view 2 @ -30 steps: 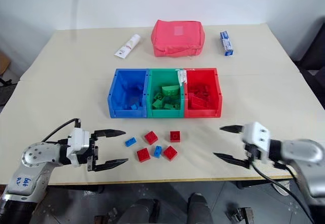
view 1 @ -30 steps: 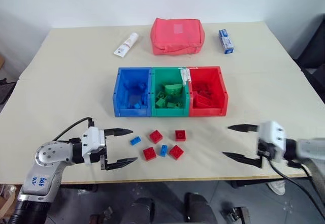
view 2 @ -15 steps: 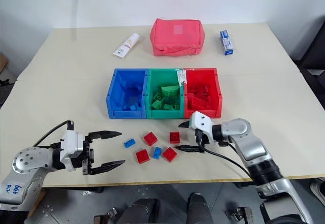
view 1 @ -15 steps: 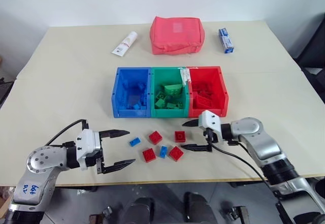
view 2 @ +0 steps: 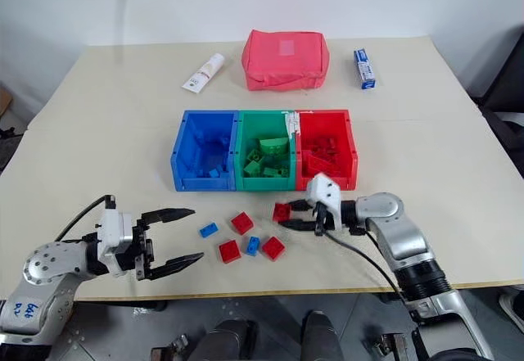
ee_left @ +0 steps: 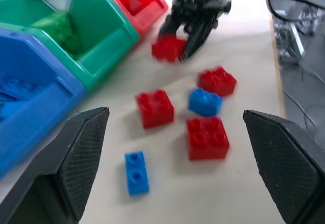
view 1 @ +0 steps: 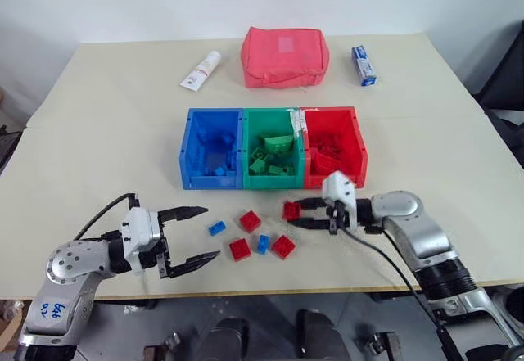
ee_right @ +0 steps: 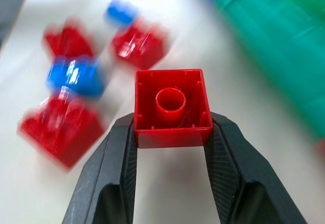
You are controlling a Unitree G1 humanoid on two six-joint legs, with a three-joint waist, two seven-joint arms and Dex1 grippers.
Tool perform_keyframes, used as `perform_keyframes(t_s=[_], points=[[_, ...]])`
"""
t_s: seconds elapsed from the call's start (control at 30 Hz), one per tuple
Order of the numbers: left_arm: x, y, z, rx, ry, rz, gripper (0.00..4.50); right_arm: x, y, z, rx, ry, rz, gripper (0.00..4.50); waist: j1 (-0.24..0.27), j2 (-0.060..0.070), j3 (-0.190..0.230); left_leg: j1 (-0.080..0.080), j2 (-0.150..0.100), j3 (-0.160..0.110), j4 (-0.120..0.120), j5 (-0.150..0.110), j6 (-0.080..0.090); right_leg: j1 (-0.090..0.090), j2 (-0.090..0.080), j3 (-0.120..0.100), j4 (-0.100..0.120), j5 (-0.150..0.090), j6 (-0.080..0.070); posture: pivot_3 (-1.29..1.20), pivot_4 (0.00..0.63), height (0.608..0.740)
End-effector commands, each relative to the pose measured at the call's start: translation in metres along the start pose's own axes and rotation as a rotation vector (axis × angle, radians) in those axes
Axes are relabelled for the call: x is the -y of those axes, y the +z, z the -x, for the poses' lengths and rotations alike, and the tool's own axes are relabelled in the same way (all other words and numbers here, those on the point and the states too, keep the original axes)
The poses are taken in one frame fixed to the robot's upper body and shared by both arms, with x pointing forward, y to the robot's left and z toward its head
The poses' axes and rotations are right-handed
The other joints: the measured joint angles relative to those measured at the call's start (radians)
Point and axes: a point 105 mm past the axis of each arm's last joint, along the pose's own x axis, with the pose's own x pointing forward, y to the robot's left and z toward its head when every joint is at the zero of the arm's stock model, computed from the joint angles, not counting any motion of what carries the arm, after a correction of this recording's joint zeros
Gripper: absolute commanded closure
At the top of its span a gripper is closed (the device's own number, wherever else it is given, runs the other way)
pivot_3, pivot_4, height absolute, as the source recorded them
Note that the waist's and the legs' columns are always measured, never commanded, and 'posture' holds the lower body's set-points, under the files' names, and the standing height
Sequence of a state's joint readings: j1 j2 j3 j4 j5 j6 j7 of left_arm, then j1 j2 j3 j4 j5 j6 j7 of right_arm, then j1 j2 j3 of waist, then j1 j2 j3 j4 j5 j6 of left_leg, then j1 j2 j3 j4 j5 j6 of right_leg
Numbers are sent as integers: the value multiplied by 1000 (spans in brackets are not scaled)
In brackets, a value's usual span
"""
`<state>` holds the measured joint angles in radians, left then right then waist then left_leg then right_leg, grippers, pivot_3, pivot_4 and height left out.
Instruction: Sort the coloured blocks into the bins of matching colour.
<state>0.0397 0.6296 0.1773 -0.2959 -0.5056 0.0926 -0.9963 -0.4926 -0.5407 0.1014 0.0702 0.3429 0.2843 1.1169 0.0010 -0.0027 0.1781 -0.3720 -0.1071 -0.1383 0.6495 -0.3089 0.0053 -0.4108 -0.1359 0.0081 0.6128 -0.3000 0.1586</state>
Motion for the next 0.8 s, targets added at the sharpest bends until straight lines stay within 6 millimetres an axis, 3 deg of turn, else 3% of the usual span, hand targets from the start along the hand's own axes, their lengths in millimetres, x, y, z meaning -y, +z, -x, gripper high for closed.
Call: perform_keyframes(t_s=[0.03, 0.13, 0.2, 0.3, 0.43, 0.5, 0.6, 0.67, 0.77, 0.8], points=[[-14, 15, -3, 82, 89, 2, 0, 32, 45, 21, 141, -182, 23, 3041, -2, 0, 0, 0, 0, 0, 0, 0, 0, 0, 0, 0, 0, 0, 0, 0, 150, 740], [-24, 19, -5, 115, 146, 22, 0, 57, 61, 36, 184, -322, 23, 3041, -2, 0, 0, 0, 1, 0, -1, 0, -1, 0, 1, 0, 1, 0, 0, 0, 150, 740], [-27, 14, -6, 106, 152, 28, 0, 78, 59, 46, 154, -424, 70, 3041, -3, 0, 0, 0, 1, 0, -2, 0, -1, -1, 1, 0, 1, 0, -1, 0, 150, 740], [-29, 13, -7, 96, 139, 26, 0, 93, 55, 47, 129, -459, 59, 2049, -4, 0, 0, 0, 1, 2, -2, 0, -1, -2, 1, 1, 0, 0, -1, 0, 150, 740], [-32, 11, -6, 66, 104, 23, 0, 96, 61, 51, 114, -441, 103, 660, -4, 0, 0, 0, 1, 3, -2, 0, -1, -2, 1, 1, 1, 0, -1, 0, 150, 740], [-33, 9, -4, 42, 85, 22, 0, 91, 64, 61, 115, -413, 121, 43, -4, 0, 0, 0, 1, 3, -2, 0, -1, -2, 1, 1, 0, 0, -1, 0, 150, 740], [-30, 4, 0, 1, 34, -10, 0, 71, 64, 73, 123, -328, 136, 43, -1, 0, 0, 0, 1, 3, -2, 0, 0, -2, 1, 1, 0, 0, -1, 0, 150, 740], [-22, -3, 4, -61, -50, -57, 0, 41, 62, 88, 143, -207, 162, 43, 2, 0, 0, -1, 1, 2, -2, 0, 0, -2, 1, 1, -1, 0, -1, 0, 150, 740], [-16, -10, 7, -105, -131, -80, 0, 14, 44, 107, 68, -164, 150, 43, 11, 0, 0, -2, 1, 1, -2, -2, 1, -1, 1, 0, -2, 0, -1, 0, 150, 740], [-15, -12, 7, -104, -155, -79, 0, 5, 29, 115, -17, -144, 162, 43, 12, 0, 0, -2, 1, 2, -2, -2, 2, -1, 1, 0, -2, 0, -1, 0, 150, 740]])
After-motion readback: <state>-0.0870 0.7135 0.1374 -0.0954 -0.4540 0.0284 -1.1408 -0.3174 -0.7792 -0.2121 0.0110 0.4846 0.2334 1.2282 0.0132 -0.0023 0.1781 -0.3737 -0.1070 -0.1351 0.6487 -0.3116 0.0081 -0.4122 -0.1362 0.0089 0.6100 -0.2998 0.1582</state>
